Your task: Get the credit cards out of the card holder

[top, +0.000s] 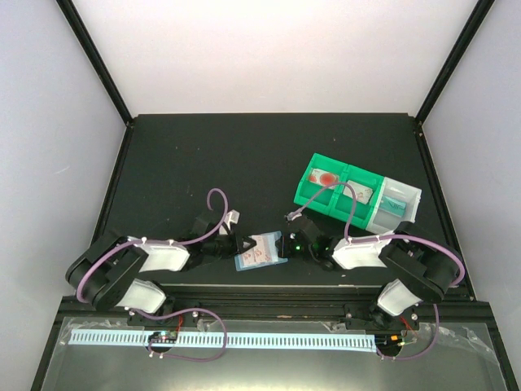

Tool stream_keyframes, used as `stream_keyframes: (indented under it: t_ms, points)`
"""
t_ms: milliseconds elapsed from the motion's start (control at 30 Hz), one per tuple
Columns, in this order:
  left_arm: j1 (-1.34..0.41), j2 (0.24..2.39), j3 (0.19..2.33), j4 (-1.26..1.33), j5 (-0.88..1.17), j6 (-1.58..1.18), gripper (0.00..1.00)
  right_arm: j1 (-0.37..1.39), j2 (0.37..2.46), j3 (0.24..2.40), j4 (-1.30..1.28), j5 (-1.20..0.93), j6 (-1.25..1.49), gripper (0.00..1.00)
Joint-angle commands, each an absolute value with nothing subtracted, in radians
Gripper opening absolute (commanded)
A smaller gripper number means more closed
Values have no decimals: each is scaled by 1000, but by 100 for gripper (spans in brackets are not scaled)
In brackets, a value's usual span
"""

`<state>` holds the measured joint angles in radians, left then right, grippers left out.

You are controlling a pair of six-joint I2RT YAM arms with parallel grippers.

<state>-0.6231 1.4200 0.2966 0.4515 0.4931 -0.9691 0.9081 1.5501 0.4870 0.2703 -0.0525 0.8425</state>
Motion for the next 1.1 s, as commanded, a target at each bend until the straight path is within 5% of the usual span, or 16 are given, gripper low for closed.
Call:
stream_keyframes:
  t_ms: [0, 433, 700, 1067]
  points:
    - [-618, 1347, 299, 300, 458, -902, 2, 911, 1581, 465, 143, -9, 831, 2]
    - [-610, 1043, 311, 84, 322, -876, 2, 911, 1352, 489, 131, -127, 792, 11]
    - [-606, 834, 292, 107, 350, -943, 2, 911, 1279, 437, 395, -388, 899, 27]
    - [-607, 643, 260, 204, 408, -1061, 2, 910, 1221, 385, 652, -481, 1088, 52]
